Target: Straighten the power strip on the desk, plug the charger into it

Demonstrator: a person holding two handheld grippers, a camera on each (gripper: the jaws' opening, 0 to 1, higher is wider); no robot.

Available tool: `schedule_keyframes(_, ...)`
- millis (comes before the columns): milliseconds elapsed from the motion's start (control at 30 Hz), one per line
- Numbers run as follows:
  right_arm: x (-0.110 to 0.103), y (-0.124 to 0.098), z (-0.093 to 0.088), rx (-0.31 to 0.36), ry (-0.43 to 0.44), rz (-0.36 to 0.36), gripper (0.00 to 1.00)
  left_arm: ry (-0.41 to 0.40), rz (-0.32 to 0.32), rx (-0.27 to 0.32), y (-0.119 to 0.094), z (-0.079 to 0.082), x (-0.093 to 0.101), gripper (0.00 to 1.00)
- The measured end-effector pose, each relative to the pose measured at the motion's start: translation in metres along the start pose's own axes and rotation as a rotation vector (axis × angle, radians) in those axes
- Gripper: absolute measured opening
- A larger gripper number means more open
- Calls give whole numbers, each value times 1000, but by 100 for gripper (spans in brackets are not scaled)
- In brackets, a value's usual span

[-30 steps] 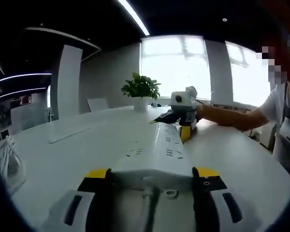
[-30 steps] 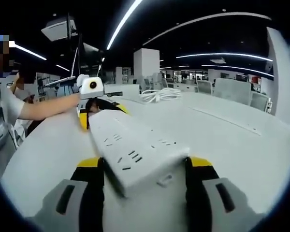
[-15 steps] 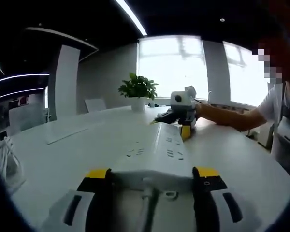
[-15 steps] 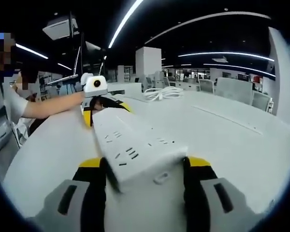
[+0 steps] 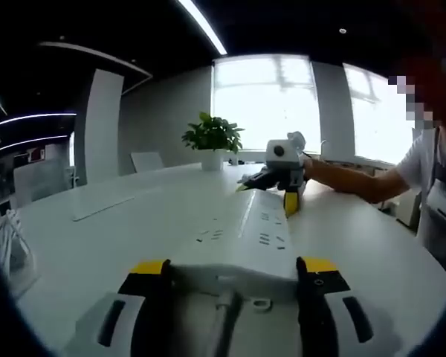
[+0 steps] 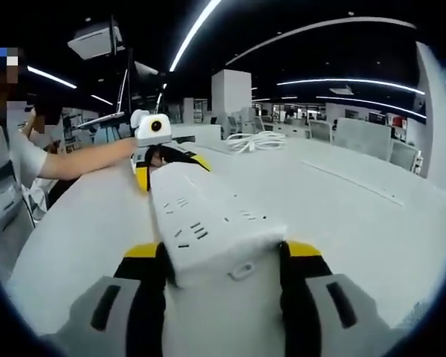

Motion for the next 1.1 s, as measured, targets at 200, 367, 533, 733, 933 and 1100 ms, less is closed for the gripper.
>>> schedule_keyframes(200, -3, -1, -1, -18, 1, -6, 61, 3, -6, 0, 1, -1, 5, 69)
schedule_keyframes(367, -6, -3, -1, -30, 1, -7, 61, 5, -10, -1, 1, -1, 7, 69)
schedule_keyframes(533, -7, -3, -2, -26, -2, -6, 62, 5, -12, 1, 1, 0, 7, 70)
schedule_keyframes(733, -7, -2, -1, -21, 3, -18, 62, 4, -9, 5, 0, 0, 5, 70)
schedule_keyframes(933, -6, -1, 0, -12, 5, -22, 62, 3, -5, 6, 0, -1, 8, 70)
schedule_keyframes(1100, -6, -1, 0, -9, 5, -24, 62, 2, -5, 6, 0, 0, 5, 70)
Point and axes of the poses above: the point that each gripper's makers call its tool centre point, and the gripper's own axes: y roughly forward along the fingers, x roughly to its right, z roughly out of its top, the point moved 4 cm from there along -y, roughly backward along the fingers, and after that the axes turned 9 degrees about -x, right-handed, at the moved point
